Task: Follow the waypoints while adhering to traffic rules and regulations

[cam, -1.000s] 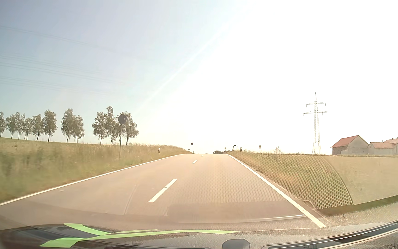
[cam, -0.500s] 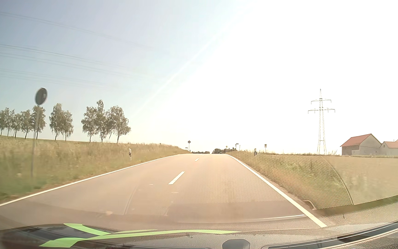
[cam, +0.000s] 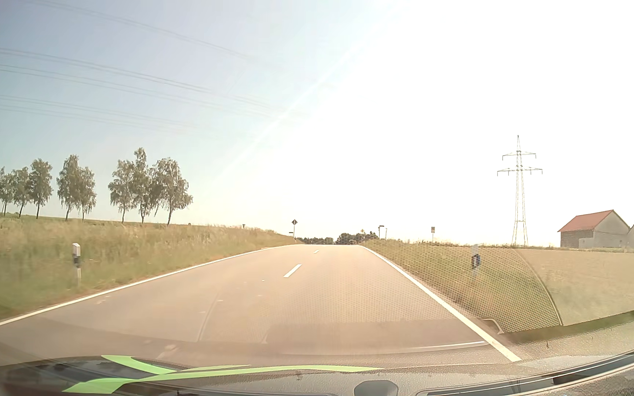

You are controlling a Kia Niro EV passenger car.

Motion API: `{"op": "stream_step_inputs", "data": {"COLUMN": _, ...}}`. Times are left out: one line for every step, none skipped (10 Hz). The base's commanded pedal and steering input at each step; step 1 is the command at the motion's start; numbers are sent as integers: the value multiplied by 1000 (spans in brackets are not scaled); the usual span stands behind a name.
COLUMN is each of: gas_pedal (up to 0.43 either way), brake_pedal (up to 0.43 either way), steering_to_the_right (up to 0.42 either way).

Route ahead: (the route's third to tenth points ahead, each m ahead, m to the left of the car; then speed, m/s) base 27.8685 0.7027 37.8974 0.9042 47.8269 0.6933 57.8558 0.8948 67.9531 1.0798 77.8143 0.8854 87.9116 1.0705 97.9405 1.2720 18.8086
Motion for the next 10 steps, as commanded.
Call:
{"op": "stream_step_inputs", "data": {"gas_pedal": 177, "brake_pedal": 0, "steering_to_the_right": 0}}
{"op": "stream_step_inputs", "data": {"gas_pedal": 177, "brake_pedal": 0, "steering_to_the_right": 0}}
{"op": "stream_step_inputs", "data": {"gas_pedal": 177, "brake_pedal": 0, "steering_to_the_right": 0}}
{"op": "stream_step_inputs", "data": {"gas_pedal": 177, "brake_pedal": 0, "steering_to_the_right": 0}}
{"op": "stream_step_inputs", "data": {"gas_pedal": 177, "brake_pedal": 0, "steering_to_the_right": 0}}
{"op": "stream_step_inputs", "data": {"gas_pedal": 220, "brake_pedal": 0, "steering_to_the_right": 0}}
{"op": "stream_step_inputs", "data": {"gas_pedal": 240, "brake_pedal": 0, "steering_to_the_right": 0}}
{"op": "stream_step_inputs", "data": {"gas_pedal": 260, "brake_pedal": 0, "steering_to_the_right": 0}}
{"op": "stream_step_inputs", "data": {"gas_pedal": 260, "brake_pedal": 0, "steering_to_the_right": 0}}
{"op": "stream_step_inputs", "data": {"gas_pedal": 260, "brake_pedal": 0, "steering_to_the_right": 0}}
